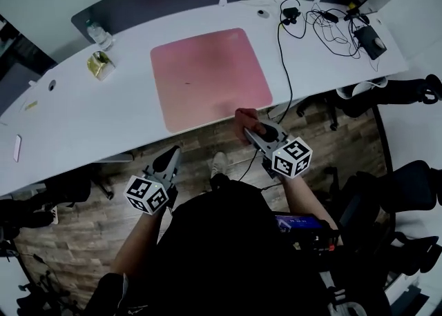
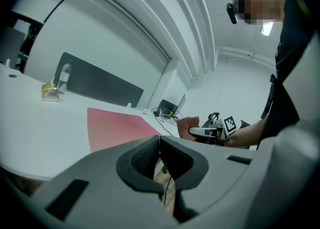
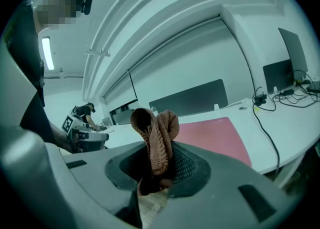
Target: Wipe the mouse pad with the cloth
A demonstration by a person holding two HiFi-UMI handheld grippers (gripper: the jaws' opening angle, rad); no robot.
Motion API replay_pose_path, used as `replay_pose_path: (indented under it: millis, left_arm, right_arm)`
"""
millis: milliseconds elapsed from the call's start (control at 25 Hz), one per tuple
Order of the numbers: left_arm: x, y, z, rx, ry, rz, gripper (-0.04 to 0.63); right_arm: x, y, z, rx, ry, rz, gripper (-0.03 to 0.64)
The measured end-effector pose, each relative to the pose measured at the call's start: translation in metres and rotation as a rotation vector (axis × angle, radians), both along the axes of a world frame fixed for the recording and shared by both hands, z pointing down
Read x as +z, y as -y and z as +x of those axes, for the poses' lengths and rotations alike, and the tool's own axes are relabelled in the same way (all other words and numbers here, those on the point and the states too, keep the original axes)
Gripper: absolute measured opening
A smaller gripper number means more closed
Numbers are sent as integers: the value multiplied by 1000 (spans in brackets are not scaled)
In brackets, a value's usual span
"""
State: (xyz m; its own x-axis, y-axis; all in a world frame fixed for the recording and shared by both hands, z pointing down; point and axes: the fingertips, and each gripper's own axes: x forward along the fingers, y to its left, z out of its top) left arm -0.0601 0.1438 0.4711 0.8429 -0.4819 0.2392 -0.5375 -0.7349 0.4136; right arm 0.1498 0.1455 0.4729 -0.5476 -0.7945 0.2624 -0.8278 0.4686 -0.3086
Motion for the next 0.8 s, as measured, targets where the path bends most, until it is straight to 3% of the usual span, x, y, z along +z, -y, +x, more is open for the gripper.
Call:
replay_pose_path:
  millis: [400, 800]
  left_arm:
    - [10, 58, 40, 32, 11, -25, 9]
    - [14, 96, 75, 55, 43, -36, 9]
  right_arm:
    - [28, 45, 54, 78, -18, -56, 115]
    - [62, 77, 110, 155, -154, -150, 115]
